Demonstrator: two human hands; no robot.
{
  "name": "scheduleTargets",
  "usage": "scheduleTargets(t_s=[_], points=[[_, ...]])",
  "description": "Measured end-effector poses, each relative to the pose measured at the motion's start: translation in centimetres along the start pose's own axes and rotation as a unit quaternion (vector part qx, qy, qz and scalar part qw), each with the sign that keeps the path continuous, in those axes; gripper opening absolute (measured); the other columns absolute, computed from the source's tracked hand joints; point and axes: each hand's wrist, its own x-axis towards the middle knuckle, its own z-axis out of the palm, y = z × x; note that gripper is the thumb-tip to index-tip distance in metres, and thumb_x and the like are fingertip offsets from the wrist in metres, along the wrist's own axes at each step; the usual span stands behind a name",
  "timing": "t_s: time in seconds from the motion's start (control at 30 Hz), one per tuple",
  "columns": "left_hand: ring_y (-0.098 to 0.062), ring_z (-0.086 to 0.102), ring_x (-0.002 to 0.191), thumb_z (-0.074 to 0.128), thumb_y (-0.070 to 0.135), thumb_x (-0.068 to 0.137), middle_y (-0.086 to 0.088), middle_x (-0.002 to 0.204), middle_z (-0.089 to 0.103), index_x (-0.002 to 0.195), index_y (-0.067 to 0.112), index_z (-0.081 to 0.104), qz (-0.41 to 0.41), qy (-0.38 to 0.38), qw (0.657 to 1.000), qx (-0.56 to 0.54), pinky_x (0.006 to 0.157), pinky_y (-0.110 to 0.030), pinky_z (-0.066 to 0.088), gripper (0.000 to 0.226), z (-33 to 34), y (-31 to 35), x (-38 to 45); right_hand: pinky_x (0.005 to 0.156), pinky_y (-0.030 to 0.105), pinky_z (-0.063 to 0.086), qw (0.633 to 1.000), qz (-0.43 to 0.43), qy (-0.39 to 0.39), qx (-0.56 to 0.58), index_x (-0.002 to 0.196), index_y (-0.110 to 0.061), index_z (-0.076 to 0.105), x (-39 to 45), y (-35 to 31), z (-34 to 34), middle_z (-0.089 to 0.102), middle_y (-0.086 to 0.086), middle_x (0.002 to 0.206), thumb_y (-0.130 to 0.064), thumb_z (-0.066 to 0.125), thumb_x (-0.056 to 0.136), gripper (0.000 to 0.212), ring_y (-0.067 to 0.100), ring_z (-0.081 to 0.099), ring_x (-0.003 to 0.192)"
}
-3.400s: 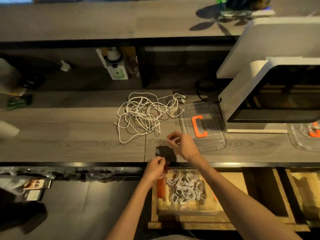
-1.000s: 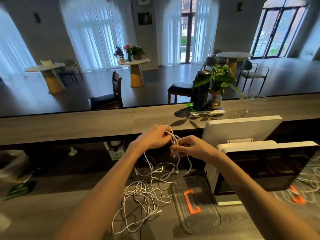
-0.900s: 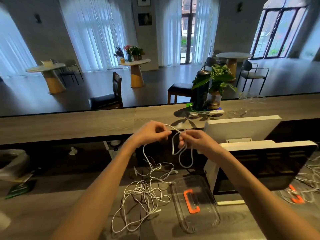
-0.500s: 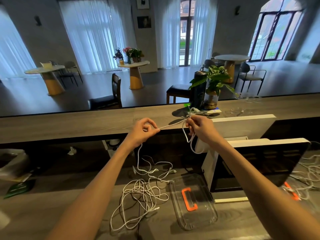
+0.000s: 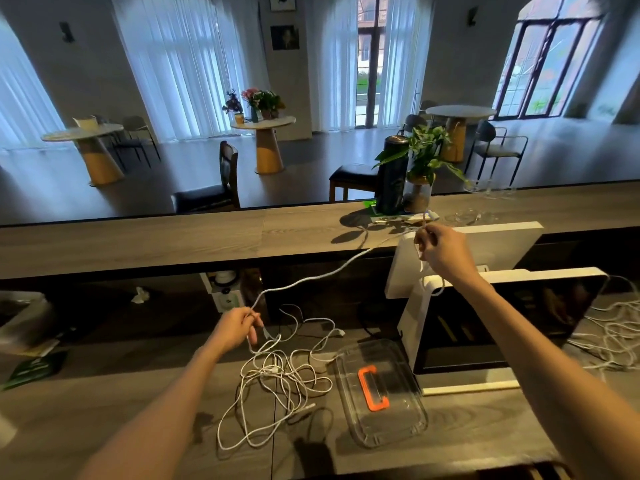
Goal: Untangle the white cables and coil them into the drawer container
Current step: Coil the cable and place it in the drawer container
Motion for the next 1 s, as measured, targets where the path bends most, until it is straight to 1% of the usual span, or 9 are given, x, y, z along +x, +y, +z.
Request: scheduleTargets(t_s=[0.13,0.27,0.4,0.47,0.6,0.7,0.77,0.93,1.0], points=[[-0.032,0.063,0.057,0.039,0.022,0.109,-0.002,0.054,0.058,0.089,0.011,0.059,0.006,0.012,0.998,-0.066,0.061,-0.033,0.051,0.031,-0.4,2.2,0.5,0.072,0.036,0.052,0.999,-0.009,-0.05,0.011,0.085,-0.018,0.068,-0.9,0.5,0.8,0.066,0.001,0.078,-0.011,0.053,0.106,0.027,0.023,0.063,0.078],[-0.012,0.047,0.057,0.037,0.027,0.109,0.0,0.073,0.052,0.098,0.014,0.056,0.043,0.078,0.994,-0.061,0.053,-0.025,0.039,0.026,-2.4,8.1,0.6,0.07,0.03,0.048,0.996,-0.018,-0.085,0.014,0.094,-0.02,0.07,-1.6,0.0,1.5,0.066,0.0,0.084,-0.015,0.053,0.106,0.022,0.015,0.062,0.078],[-0.011,0.056,0.075,0.043,0.026,0.108,0.005,0.098,0.065,0.11,0.015,0.059,0.123,0.039,0.988,-0.083,0.064,-0.024,0.044,0.019,-4.0,14.4,-0.2,0.069,0.03,0.052,0.988,-0.027,-0.149,0.037,0.11,-0.016,0.068,-2.6,-1.1,2.3,0.066,0.003,0.085,-0.019,0.053,0.107,0.016,0.016,0.063,0.077],[-0.002,0.056,0.071,0.048,0.024,0.106,0.009,0.09,0.066,0.111,0.017,0.061,0.165,0.006,0.981,-0.105,0.063,-0.019,0.045,0.016,-4.1,16.5,-1.0,0.062,0.021,0.051,0.981,-0.04,-0.18,0.064,0.118,-0.014,0.061,-3.3,-2.0,2.7,0.066,0.001,0.083,-0.02,0.053,0.106,0.016,0.01,0.063,0.073],[0.002,0.054,0.06,0.055,0.026,0.103,0.006,0.074,0.063,0.109,0.021,0.068,0.226,-0.028,0.97,-0.084,0.055,-0.013,0.043,0.015,-3.3,18.6,-2.4,0.062,0.018,0.052,0.967,-0.074,-0.226,0.093,0.137,-0.025,0.047,-4.3,-3.1,4.0,0.067,-0.002,0.082,-0.027,0.056,0.105,0.033,0.005,0.064,0.07],[0.001,0.057,0.062,0.059,0.026,0.101,-0.004,0.079,0.067,0.109,0.021,0.071,0.244,-0.044,0.966,-0.073,0.058,-0.01,0.044,0.016,-2.5,19.0,-2.8,0.071,0.022,0.056,0.958,-0.097,-0.257,0.08,0.13,-0.029,0.06,-4.8,-2.9,4.8,0.07,-0.005,0.092,-0.04,0.062,0.101,0.031,0.007,0.067,0.081],[-0.001,0.059,0.062,0.061,0.027,0.1,-0.005,0.078,0.068,0.109,0.02,0.071,0.249,-0.045,0.965,-0.074,0.061,-0.011,0.046,0.015,-2.1,19.1,-3.1,0.068,0.023,0.05,0.954,-0.109,-0.265,0.091,0.111,-0.023,0.073,-5.2,-2.5,5.1,0.071,0.0,0.088,-0.041,0.059,0.102,0.024,0.008,0.064,0.075],[-0.003,0.049,0.053,0.066,0.038,0.095,0.007,0.059,0.057,0.099,0.022,0.073,0.223,-0.06,0.972,-0.042,0.058,-0.015,0.041,0.017,-1.9,16.5,-2.8,0.068,0.03,0.047,0.968,-0.09,-0.216,0.092,0.093,-0.018,0.073,-6.1,-0.6,4.8,0.07,0.01,0.083,-0.036,0.054,0.105,0.028,0.026,0.065,0.078],[-0.002,0.045,0.051,0.066,0.038,0.095,0.008,0.058,0.056,0.093,0.022,0.075,0.206,-0.066,0.976,-0.021,0.057,-0.017,0.039,0.018,-2.3,14.3,-2.9,0.064,0.027,0.044,0.976,-0.069,-0.188,0.083,0.089,-0.018,0.071,-7.1,1.2,4.3,0.068,0.007,0.076,-0.036,0.054,0.105,0.03,0.02,0.061,0.068]])
